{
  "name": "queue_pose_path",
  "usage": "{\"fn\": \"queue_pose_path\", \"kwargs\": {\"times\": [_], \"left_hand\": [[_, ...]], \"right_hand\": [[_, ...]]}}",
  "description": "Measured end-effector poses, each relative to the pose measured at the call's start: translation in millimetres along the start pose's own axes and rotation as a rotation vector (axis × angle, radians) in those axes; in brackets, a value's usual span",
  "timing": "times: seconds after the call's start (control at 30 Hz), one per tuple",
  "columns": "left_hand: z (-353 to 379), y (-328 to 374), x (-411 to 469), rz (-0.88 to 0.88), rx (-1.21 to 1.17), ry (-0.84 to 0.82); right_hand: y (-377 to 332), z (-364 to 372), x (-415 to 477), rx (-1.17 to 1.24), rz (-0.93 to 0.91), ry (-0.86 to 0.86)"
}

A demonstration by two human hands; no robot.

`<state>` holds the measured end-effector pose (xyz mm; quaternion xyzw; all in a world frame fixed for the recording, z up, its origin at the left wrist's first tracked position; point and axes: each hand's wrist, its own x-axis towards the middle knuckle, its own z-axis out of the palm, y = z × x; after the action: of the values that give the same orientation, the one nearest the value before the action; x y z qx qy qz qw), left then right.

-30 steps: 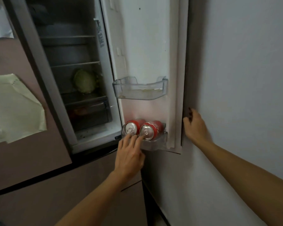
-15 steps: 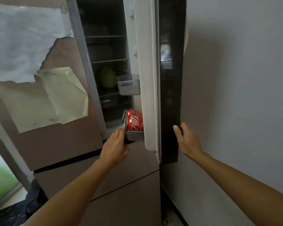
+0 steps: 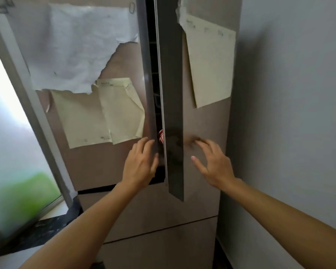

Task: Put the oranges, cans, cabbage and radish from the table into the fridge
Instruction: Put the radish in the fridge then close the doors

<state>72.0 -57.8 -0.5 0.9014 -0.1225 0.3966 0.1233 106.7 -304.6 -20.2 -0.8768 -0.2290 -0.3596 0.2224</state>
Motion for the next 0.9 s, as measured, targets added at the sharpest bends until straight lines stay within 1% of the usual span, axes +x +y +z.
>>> {"fn": "queue_pose_path", "kwargs": {"times": [0.13,0.3,0.43,0.53,0.67,0.77,0.9], "left_hand": [[1.8,-5.9,23.8,-0.059,0.054,0.089],[18.0,-16.7,61.0,-0.029,0.23,0.141],[41.8,-29.8,78.3,0.0,0.405,0.139],[55.5,-43.2,82.2,0.02,0.489,0.173],[65.0,-58.2,88.9,0.038,0.559,0.199],[73.8,-68.7,90.3,0.072,0.622,0.191],[81.6,-79.4,90.4,0.107,0.649,0.231]], "right_hand": [[1.5,31.9,33.2,-0.067,-0.137,0.047],[14.8,75.5,66.4,-0.116,-0.308,0.092],[29.8,103.2,80.3,-0.137,-0.434,0.194],[45.1,118.3,89.2,-0.147,-0.52,0.245],[54.3,133.2,101.5,-0.177,-0.552,0.25],[57.2,145.7,108.9,-0.225,-0.538,0.222],[59.9,155.9,111.5,-0.292,-0.538,0.24]]}}
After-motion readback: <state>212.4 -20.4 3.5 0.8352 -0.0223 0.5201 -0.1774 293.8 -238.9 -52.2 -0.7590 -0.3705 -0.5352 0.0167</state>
